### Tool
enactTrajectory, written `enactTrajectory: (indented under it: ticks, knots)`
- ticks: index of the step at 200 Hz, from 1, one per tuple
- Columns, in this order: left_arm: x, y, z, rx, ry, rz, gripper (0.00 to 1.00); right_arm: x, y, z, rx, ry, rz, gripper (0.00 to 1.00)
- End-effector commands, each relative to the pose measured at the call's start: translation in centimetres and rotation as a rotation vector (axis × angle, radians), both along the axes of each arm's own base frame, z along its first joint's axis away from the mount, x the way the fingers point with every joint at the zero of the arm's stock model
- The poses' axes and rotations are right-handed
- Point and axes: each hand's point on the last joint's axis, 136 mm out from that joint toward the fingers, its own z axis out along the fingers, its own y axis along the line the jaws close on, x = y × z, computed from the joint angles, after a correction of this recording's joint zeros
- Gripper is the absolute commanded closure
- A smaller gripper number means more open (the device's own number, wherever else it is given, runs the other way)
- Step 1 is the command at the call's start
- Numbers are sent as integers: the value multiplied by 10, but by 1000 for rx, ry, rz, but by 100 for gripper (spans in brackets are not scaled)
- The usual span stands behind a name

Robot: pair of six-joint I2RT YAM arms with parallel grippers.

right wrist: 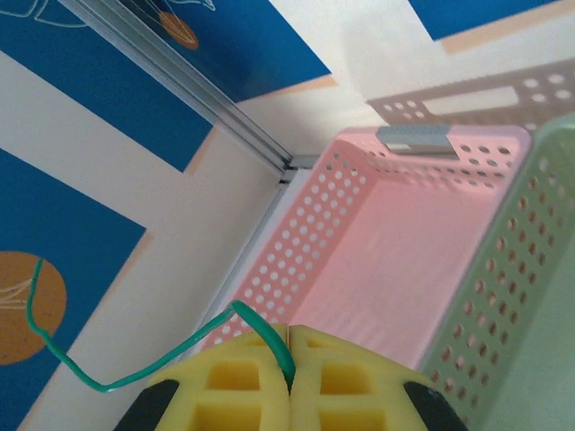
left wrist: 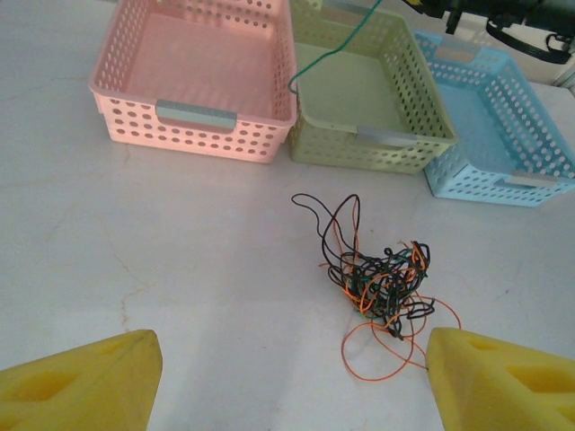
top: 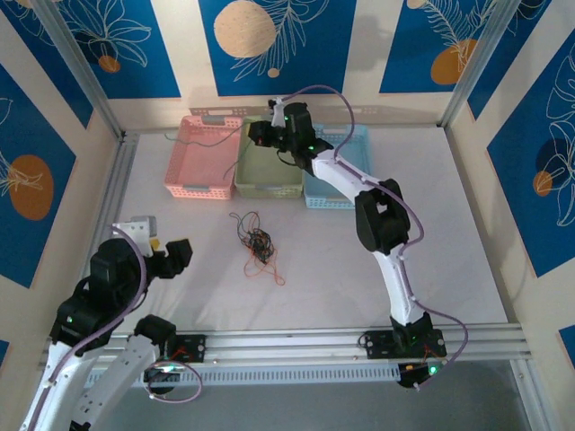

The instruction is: Untangle the cables

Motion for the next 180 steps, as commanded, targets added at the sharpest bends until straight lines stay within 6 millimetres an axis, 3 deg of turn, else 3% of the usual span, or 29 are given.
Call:
enactTrajectory:
  ticks: [1, 31, 69, 78, 109, 129, 180]
  knots:
    - [-3, 7, 7, 28, -35, 13, 22, 11, 18, -1, 54, 32, 17, 100]
    - [-4, 6, 6, 29, -39, 5, 22, 20, 38, -19, 29, 52, 44, 100]
    - [-3, 5, 4, 31, -38, -1, 22, 25, 49, -33, 7, 45, 45, 97]
    - [-3, 6, 5, 31, -40, 2, 22, 25, 50, -36, 0, 43, 49, 94]
    - [-4, 6, 5, 27, -50, 3, 22, 25, 51, -40, -15, 39, 58, 66]
    - [-4, 6, 5, 27, -49, 2, 22, 25, 51, -38, -12, 29, 67, 55]
    - [-3, 6, 4, 28, -44, 2, 22, 26, 45, -24, -7, 11, 84, 52]
